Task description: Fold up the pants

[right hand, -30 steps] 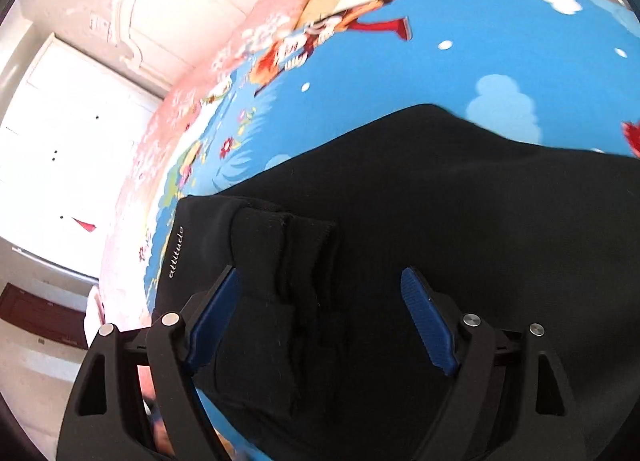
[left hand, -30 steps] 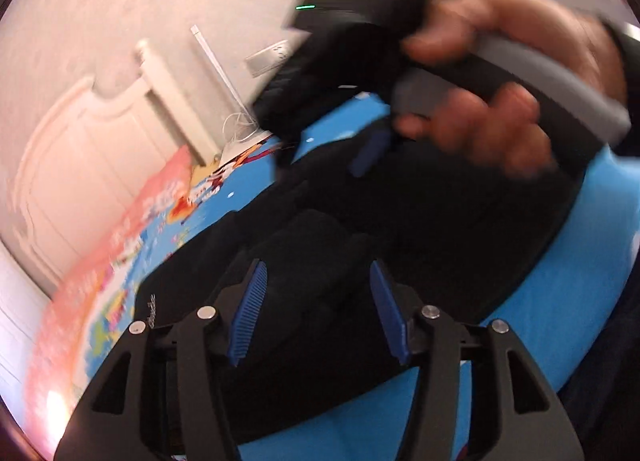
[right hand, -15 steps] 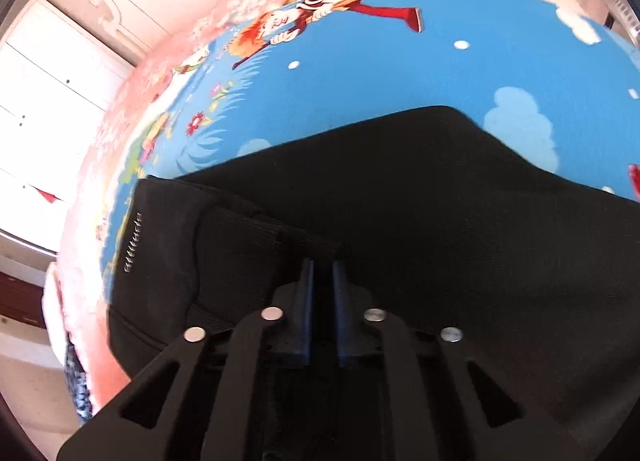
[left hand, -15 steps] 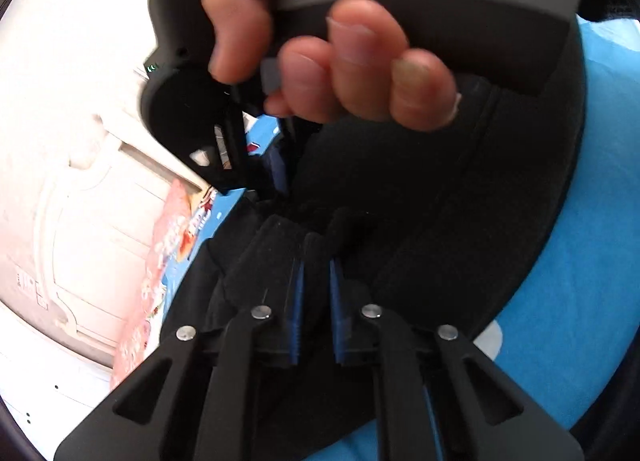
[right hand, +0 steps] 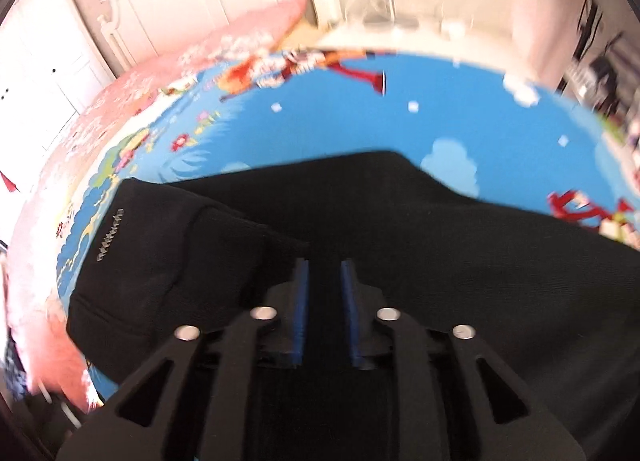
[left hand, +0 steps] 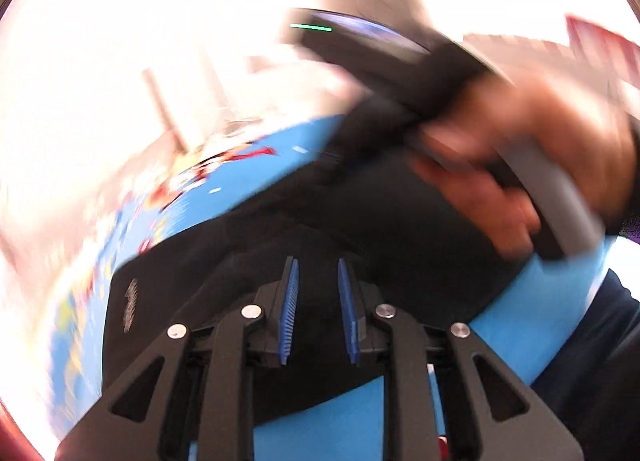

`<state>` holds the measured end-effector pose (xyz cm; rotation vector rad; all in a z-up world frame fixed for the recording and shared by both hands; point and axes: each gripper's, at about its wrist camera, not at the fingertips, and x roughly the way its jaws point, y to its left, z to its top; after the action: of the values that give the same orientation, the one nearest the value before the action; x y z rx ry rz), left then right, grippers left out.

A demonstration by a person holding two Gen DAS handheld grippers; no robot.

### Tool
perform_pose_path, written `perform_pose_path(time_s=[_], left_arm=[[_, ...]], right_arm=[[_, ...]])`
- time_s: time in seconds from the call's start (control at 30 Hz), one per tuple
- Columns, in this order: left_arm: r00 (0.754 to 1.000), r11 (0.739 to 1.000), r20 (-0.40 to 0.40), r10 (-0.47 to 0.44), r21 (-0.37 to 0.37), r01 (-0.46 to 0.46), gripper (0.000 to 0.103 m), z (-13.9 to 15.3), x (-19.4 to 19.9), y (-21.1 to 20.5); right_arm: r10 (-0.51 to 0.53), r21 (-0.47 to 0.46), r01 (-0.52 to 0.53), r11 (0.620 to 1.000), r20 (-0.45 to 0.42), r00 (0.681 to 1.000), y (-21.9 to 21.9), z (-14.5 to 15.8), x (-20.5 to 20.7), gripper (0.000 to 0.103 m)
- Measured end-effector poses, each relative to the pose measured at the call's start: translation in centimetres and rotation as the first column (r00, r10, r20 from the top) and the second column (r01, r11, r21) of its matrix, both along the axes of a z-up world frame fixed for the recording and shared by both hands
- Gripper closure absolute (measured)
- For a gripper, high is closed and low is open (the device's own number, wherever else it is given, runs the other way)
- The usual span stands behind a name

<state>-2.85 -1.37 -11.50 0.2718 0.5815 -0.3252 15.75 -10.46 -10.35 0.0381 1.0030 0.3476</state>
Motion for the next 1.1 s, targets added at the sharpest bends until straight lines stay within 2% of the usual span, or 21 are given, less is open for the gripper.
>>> perform_pose_path(time_s=[0.03,0.07,0.1,0.13,0.17,0.23,0.3,0.37,0.4,0.43,0.47,0.53,0.6,0.67,0.7,0.73,0.77,0.87,0.97,1.03,1.1], left_arm=[[0.999,0.996,-0.013,0.049,-0.078,-0.05,0.081,0.6,0.6,2.0],[0.993,0.981,-0.048,0.106,-0.158,-0.113,0.081,0.9,1.6,4.4],[0.985,0.967,-0.076,0.153,-0.193,-0.165,0.079,0.9,2.3,6.0],[0.973,0.952,-0.107,0.206,-0.207,-0.225,0.07,0.8,3.2,7.6],[0.95,0.933,-0.137,0.279,-0.194,-0.302,0.062,0.7,4.0,9.0],[0.925,0.909,-0.187,0.331,-0.201,-0.366,0.048,0.7,4.6,10.7],[0.907,0.878,-0.23,0.353,-0.255,-0.406,0.039,0.6,5.4,12.6],[0.866,0.835,-0.256,0.43,-0.251,-0.489,0.014,0.6,4.5,13.7],[0.846,0.82,-0.254,0.469,-0.232,-0.524,0.011,0.6,4.7,14.3],[0.848,0.82,-0.228,0.479,-0.229,-0.525,0.008,0.6,4.5,14.5],[0.862,0.834,-0.19,0.471,-0.223,-0.505,0.002,0.7,4.3,14.6],[0.887,0.868,-0.125,0.444,-0.183,-0.461,0.002,0.5,4.2,14.6],[0.869,0.856,-0.11,0.483,-0.147,-0.495,0.002,0.6,4.3,15.0],[0.868,0.847,-0.126,0.48,-0.193,-0.496,0.002,1.2,4.7,16.1],[0.861,0.841,-0.129,0.491,-0.185,-0.508,0.003,1.3,5.1,16.3],[0.849,0.835,-0.134,0.51,-0.16,-0.527,0.009,1.4,5.7,16.4],[0.848,0.836,-0.145,0.511,-0.145,-0.529,0.022,1.5,6.3,16.4],[0.869,0.857,-0.202,0.452,-0.17,-0.486,0.05,1.6,8.9,16.9],[0.881,0.881,-0.24,0.407,-0.152,-0.448,0.059,1.5,12.6,17.4],[0.883,0.899,-0.305,0.357,-0.146,-0.413,0.063,0.9,14.9,17.4],[0.864,0.9,-0.344,0.367,-0.105,-0.424,0.066,-0.1,17.0,17.7]], right_arm=[[0.002,-0.015,-0.001,1.0,0.043,0.999,0.5,0.7,-1.0,0.034],[0.013,-0.029,-0.011,1.0,0.074,0.997,1.1,1.1,-1.6,0.031],[0.022,-0.051,-0.017,0.999,0.094,0.995,1.8,1.4,-2.1,0.029],[0.023,-0.072,-0.015,0.997,0.109,0.994,2.6,1.5,-2.6,0.026],[0.027,-0.077,-0.018,0.997,0.117,0.993,3.2,1.6,-3.0,0.017],[0.051,-0.089,-0.039,0.995,0.132,0.99,4.7,1.4,-3.7,0.015],[0.044,-0.129,-0.025,0.991,0.147,0.988,6.0,1.2,-4.0,0.015],[0.036,-0.14,-0.013,0.99,0.167,0.985,6.6,1.1,-4.4,0.015],[0.039,-0.129,-0.015,0.992,0.179,0.983,6.7,1.1,-4.7,0.014],[0.043,-0.128,-0.018,0.992,0.192,0.981,6.9,1.0,-4.9,0.013],[0.047,-0.135,-0.021,0.991,0.19,0.981,7.1,0.9,-5.0,0.008],[0.055,-0.143,-0.03,0.989,0.174,0.983,7.4,0.6,-5.0,0.007],[0.063,-0.123,-0.044,0.991,0.157,0.986,7.4,0.4,-5.0,0.007],[0.069,-0.093,-0.058,0.994,0.129,0.989,7.3,0.1,-4.9,0.007],[0.075,-0.093,-0.064,0.994,0.12,0.99,7.3,-0.1,-4.9,0.007],[0.081,-0.106,-0.068,0.992,0.116,0.99,7.5,-0.3,-4.9,0.007],[0.091,-0.126,-0.077,0.989,0.108,0.99,7.8,-0.5,-5.0,0.007],[0.105,-0.135,-0.096,0.986,0.063,0.992,8.1,-1.9,-4.9,0.007],[0.105,-0.119,-0.1,0.988,0.033,0.994,8.0,-2.7,-4.7,0.007],[0.1,-0.117,-0.098,0.988,0.013,0.995,8.1,-3.2,-4.6,0.006],[0.095,-0.118,-0.095,0.989,0.001,0.995,8.1,-3.5,-4.6,0.006]])
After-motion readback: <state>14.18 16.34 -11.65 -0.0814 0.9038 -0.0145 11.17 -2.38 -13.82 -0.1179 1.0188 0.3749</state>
